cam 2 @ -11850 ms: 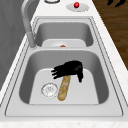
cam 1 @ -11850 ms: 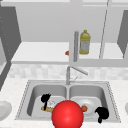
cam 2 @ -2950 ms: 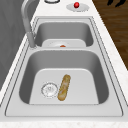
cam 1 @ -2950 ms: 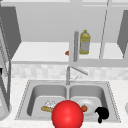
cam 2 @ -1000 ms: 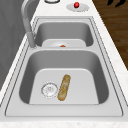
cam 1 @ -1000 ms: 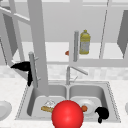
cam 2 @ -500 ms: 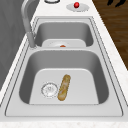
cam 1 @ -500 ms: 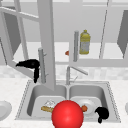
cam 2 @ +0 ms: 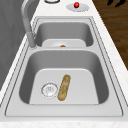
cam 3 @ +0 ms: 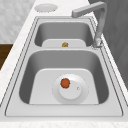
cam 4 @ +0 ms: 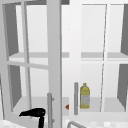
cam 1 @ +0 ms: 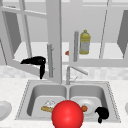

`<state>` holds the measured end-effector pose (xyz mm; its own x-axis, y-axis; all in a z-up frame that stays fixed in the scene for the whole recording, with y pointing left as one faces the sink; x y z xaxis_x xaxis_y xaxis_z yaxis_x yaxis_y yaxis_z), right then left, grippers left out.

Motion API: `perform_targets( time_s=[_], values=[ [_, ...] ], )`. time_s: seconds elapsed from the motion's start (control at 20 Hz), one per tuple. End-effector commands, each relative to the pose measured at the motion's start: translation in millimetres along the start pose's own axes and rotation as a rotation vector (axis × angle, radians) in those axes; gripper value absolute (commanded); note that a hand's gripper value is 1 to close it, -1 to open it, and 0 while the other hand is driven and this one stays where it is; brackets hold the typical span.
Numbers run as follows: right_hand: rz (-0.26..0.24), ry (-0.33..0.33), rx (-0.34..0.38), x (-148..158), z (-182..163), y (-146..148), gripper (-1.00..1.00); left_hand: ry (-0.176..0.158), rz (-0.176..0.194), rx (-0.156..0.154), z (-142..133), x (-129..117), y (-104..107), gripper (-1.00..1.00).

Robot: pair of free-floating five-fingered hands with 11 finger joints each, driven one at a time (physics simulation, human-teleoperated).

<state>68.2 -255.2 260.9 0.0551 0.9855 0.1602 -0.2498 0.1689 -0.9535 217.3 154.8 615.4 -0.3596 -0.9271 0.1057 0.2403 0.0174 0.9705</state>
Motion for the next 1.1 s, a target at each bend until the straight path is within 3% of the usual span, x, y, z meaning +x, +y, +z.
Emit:
perform_targets(
  time_s=[0.0,1.05],
  values=[
    [0.0,0.0,0.0,0,0,0,0.0,-0.001,0.0,0.0,-36,3,-1,-1.0],
    [0.0,0.0,0.0,0,0,0,0.0,0.333,-0.021,0.013,-164,12,12,-1.0]
  ],
)
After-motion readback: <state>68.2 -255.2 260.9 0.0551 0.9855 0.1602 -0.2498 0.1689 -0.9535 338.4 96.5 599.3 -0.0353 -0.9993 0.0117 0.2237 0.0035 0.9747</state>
